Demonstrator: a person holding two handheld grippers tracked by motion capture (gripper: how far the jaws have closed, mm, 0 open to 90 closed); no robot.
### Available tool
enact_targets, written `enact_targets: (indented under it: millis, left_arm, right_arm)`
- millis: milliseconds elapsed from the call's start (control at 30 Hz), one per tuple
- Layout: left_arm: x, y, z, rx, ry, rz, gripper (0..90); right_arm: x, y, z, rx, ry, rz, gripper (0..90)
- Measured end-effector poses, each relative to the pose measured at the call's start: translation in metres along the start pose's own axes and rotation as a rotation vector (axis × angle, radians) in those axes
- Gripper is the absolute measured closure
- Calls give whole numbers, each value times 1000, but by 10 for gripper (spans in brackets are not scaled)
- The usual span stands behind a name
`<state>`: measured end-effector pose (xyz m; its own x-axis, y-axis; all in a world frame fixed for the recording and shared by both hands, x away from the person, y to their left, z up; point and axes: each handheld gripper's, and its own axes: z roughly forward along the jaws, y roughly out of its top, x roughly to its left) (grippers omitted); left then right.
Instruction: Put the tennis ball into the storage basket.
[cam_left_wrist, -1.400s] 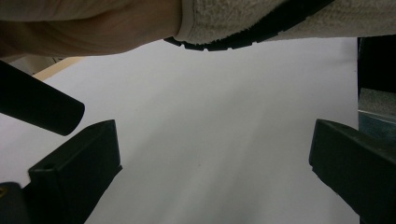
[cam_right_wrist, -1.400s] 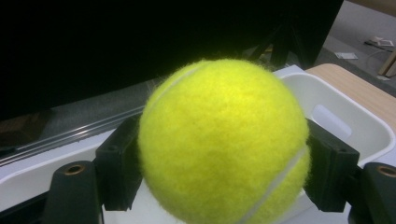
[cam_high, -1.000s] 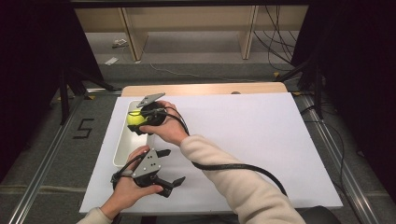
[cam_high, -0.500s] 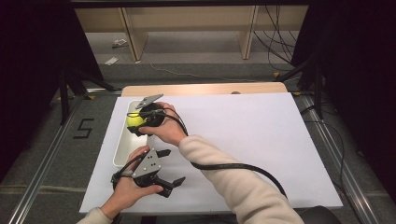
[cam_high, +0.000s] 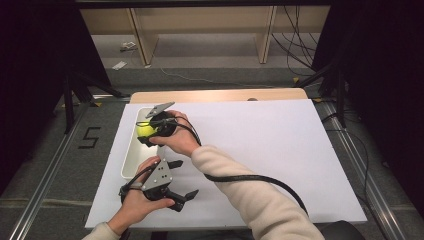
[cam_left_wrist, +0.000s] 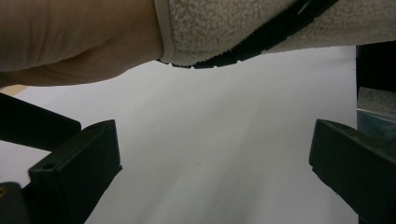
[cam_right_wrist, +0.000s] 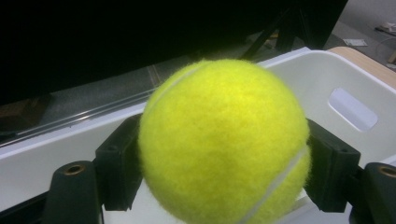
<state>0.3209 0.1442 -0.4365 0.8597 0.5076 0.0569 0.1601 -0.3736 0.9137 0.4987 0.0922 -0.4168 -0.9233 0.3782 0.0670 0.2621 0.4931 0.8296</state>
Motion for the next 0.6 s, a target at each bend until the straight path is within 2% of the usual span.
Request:
enact_targets:
  millis: [600]
  left_arm:
    - [0,0,0,2,-2,0,14]
  right_arm:
    - [-1,-1,5,1,-1,2,261]
